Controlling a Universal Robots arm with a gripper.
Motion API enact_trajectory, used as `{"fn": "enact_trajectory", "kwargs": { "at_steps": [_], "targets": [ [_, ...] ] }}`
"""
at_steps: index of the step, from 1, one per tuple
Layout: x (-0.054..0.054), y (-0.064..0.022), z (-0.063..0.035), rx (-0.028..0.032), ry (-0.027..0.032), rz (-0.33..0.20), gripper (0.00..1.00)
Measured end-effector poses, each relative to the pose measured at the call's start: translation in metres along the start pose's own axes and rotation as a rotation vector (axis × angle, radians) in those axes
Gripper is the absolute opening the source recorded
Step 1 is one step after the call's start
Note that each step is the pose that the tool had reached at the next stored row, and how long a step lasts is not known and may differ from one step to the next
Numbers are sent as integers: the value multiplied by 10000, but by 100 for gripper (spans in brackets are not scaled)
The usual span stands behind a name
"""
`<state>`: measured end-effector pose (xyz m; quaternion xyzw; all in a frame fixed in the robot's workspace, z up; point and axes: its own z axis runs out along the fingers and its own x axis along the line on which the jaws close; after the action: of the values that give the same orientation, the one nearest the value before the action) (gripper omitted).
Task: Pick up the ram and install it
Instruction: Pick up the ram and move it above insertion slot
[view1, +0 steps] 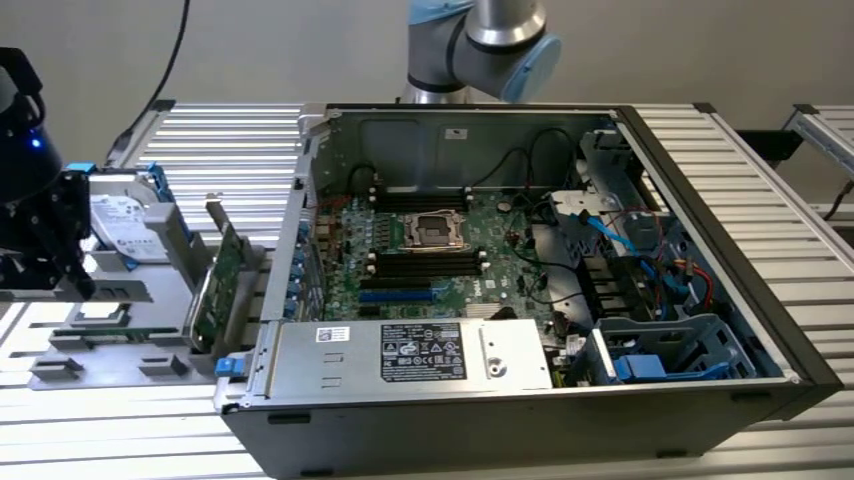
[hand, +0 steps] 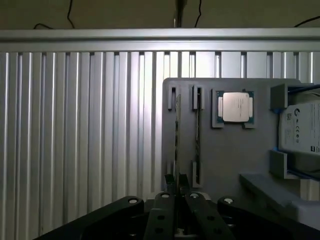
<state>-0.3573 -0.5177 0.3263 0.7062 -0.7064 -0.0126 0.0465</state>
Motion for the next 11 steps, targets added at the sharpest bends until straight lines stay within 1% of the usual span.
{"fn": "enact_trajectory", "kwargs": {
  "at_steps": [6,8,11],
  "targets": [
    [6,-163,-229,-40,1,-8,14],
    [7,-236,-279,-44,2,-10,14],
    [5,-351,-326,-44,2,-13,14]
  ]
}}
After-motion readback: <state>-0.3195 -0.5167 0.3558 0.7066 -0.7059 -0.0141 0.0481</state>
